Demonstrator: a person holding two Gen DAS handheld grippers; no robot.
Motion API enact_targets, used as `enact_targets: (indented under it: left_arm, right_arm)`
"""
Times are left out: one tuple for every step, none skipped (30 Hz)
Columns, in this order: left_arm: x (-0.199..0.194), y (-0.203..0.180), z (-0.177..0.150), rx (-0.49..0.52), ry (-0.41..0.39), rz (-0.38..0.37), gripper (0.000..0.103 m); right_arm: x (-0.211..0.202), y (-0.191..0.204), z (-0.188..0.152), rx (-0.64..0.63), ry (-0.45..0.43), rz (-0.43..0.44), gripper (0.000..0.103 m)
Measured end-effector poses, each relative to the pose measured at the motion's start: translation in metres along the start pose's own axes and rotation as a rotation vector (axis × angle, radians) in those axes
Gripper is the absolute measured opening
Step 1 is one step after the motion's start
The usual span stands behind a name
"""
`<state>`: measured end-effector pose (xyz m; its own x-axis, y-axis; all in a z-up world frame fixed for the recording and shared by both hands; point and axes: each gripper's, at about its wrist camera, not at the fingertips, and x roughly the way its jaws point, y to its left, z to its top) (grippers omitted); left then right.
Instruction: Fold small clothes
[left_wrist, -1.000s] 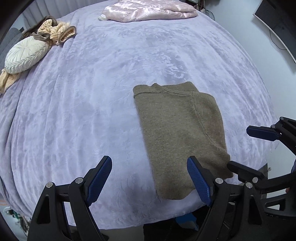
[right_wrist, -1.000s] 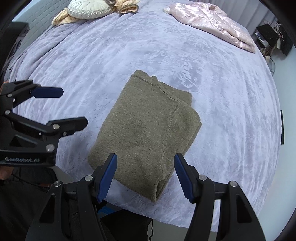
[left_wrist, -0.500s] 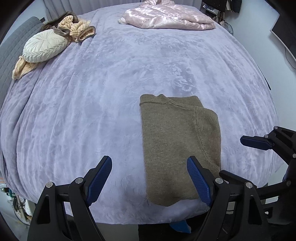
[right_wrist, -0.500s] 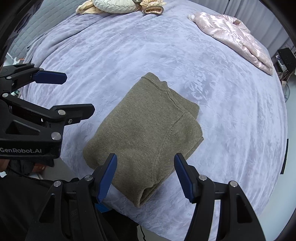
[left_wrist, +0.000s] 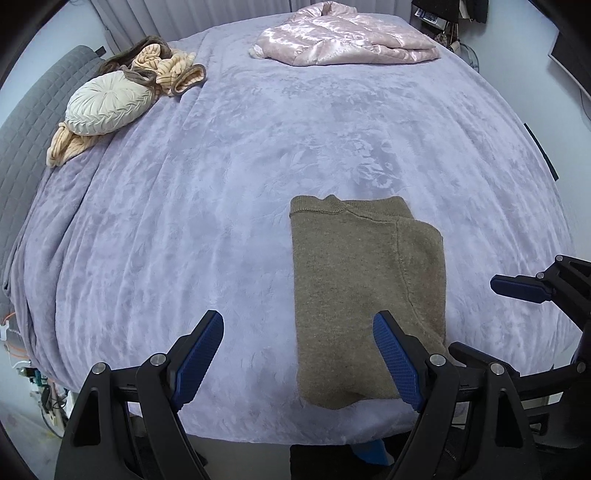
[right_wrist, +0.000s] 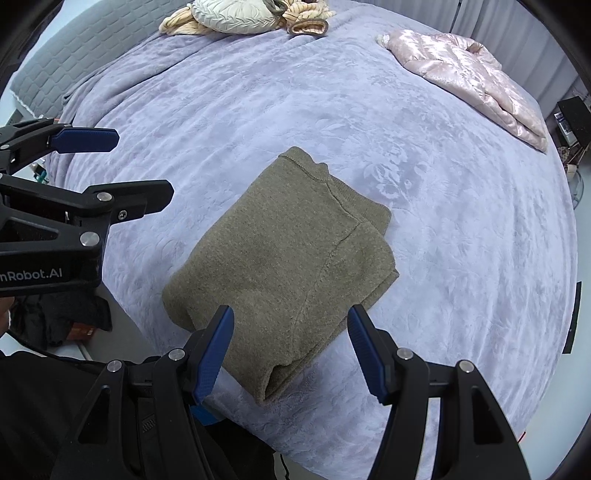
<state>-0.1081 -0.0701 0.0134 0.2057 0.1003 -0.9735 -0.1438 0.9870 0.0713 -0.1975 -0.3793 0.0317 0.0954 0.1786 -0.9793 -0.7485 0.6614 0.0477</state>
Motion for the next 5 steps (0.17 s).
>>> enact_targets:
  left_arm:
    - [0.001,-0.0012,-0.0007,0.0,0.005,-0.002,0.084]
    - [0.002,-0.0026,-0.0015,-0.001,0.011,-0.001,0.084]
    - [0.0028,-0.004,-0.0023,0.0,0.016,0.001,0.084]
    - [0.0039,-0.0053,-0.003,0.001,0.023,0.006,0.084]
    - [0.0052,-0.0068,-0.0036,0.002,0.029,0.01,0.084]
  right_arm:
    - [-0.0001,0.0,-0.0012,0.001,0.0,0.002,0.068]
    - [0.0,-0.0004,-0.0028,0.003,0.002,0.003,0.068]
    - [0.0001,-0.0011,-0.0043,0.004,0.003,0.005,0.068]
    - [-0.0003,-0.0013,-0.0064,0.005,0.003,0.006,0.068]
    - [-0.0004,-0.0018,-0.0078,0.008,0.004,0.008,0.068]
